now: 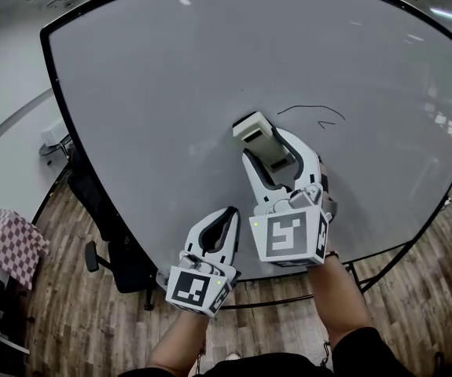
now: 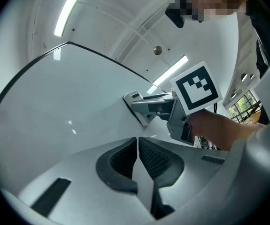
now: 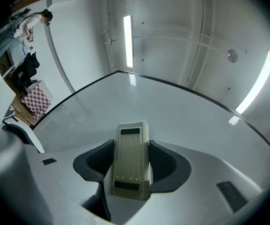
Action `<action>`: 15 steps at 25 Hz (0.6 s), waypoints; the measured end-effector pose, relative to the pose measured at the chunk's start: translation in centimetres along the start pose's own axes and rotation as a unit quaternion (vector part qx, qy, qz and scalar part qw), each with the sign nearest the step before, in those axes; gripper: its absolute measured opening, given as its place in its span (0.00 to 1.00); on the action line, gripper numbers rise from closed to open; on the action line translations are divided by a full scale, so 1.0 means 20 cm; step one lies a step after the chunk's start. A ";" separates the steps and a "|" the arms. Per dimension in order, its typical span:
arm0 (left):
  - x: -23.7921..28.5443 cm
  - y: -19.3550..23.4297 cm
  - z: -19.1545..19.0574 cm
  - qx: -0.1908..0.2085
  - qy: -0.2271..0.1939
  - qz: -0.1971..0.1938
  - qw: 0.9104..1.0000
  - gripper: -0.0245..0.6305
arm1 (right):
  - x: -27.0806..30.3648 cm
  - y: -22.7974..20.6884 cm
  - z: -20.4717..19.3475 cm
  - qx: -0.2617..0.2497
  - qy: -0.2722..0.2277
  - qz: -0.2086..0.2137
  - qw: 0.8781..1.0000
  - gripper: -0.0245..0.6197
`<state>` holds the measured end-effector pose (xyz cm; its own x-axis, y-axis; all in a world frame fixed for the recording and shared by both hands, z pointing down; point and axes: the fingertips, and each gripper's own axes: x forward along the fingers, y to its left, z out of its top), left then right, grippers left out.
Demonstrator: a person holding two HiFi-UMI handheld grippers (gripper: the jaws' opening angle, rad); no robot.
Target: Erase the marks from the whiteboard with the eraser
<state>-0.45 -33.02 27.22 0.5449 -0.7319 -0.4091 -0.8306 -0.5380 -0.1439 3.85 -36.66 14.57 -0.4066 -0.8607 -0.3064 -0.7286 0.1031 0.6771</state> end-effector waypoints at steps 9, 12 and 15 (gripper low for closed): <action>0.04 -0.01 -0.02 -0.001 0.001 0.001 1.000 0.08 | -0.02 -0.18 -0.03 0.030 -0.020 -0.038 0.999 0.43; 0.06 -0.03 0.03 -0.010 -0.001 -0.001 1.000 0.08 | -0.03 -0.27 -0.05 0.038 -0.029 -0.066 0.997 0.43; 0.05 -0.01 0.04 0.004 -0.005 0.004 1.000 0.08 | -0.05 -0.34 -0.07 0.052 -0.033 -0.078 0.995 0.43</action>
<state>0.11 -33.34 26.20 0.5378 -0.7318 -0.4186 -0.8354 -0.5293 -0.1481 9.96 -37.15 11.23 -0.3162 -0.8363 -0.4480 -0.8372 0.0238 0.5464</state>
